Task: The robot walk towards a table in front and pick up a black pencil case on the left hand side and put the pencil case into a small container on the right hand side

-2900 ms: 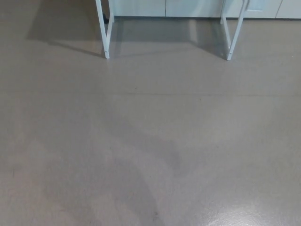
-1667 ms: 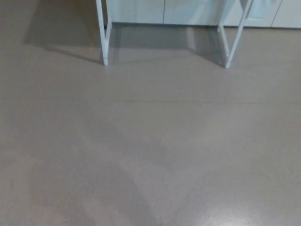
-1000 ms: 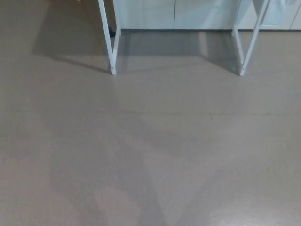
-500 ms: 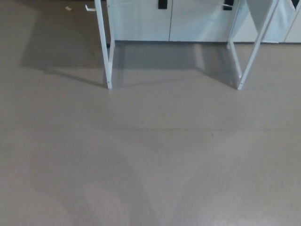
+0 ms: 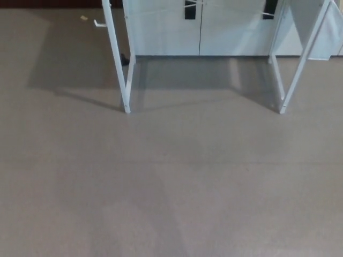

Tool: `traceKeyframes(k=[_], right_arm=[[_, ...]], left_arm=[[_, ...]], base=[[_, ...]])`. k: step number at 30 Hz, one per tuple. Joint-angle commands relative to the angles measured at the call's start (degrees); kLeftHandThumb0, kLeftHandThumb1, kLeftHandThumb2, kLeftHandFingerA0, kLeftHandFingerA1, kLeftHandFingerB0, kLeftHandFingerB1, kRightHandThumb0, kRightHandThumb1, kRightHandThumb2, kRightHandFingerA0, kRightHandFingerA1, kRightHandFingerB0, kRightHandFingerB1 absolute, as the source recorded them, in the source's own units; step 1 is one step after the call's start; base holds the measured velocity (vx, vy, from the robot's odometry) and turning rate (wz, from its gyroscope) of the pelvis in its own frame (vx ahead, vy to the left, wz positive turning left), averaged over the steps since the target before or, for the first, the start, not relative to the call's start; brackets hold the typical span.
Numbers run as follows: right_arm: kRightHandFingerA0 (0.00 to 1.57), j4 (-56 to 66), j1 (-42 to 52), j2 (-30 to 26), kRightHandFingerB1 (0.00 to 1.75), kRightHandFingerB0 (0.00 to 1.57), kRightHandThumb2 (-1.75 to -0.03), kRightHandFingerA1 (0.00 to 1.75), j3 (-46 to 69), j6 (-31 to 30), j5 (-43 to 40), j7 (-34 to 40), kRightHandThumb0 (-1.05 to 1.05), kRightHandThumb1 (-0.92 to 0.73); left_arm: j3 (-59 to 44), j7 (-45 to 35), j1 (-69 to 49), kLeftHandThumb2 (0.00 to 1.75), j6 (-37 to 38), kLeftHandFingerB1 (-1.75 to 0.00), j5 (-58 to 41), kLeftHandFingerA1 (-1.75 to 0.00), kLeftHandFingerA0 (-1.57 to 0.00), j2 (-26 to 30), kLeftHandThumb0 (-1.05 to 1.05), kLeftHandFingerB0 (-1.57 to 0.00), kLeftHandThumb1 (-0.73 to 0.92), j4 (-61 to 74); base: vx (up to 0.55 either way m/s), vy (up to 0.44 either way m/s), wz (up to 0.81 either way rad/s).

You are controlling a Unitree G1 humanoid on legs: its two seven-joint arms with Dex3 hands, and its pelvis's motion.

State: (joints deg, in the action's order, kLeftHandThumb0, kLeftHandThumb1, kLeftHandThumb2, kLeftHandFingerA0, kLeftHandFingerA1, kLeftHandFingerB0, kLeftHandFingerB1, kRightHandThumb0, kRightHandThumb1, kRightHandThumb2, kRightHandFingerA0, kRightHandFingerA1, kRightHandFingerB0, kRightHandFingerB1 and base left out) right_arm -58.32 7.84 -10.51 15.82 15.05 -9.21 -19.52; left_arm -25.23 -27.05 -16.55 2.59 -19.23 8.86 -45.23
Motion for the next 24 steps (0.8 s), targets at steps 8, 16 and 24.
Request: traceKeyframes(k=[8,16,24], right_arm=[[0.47,0.44,1.23,-0.67,0.47,0.36,-0.7,0.53,-1.21,1.86,0.83,0.83,-0.41,-0.47],[0.48,0.15,0.9,-1.01,0.46,0.35,-0.71,0.53,-1.79,1.9,1.21,1.24,-0.42,-0.47],[0.47,0.3,0.99,-0.87,0.47,0.36,-0.7,0.53,-1.65,1.74,0.96,0.96,-0.41,-0.46]], left_arm=[[0.52,1.02,-0.07,0.54,0.48,-0.33,0.38,-0.4,-0.44,1.29,-0.16,-0.3,0.48,-0.35],[0.99,0.9,-0.31,0.54,0.54,-0.33,0.21,-0.4,-0.4,1.18,-0.14,-0.28,0.49,0.75],[1.23,1.71,-0.38,0.54,0.17,-0.34,0.33,-0.39,-0.42,1.31,-0.16,-0.3,0.49,0.79]], base=[[0.19,0.118,-0.13],[0.19,0.167,0.0],[0.21,-0.111,0.04]])
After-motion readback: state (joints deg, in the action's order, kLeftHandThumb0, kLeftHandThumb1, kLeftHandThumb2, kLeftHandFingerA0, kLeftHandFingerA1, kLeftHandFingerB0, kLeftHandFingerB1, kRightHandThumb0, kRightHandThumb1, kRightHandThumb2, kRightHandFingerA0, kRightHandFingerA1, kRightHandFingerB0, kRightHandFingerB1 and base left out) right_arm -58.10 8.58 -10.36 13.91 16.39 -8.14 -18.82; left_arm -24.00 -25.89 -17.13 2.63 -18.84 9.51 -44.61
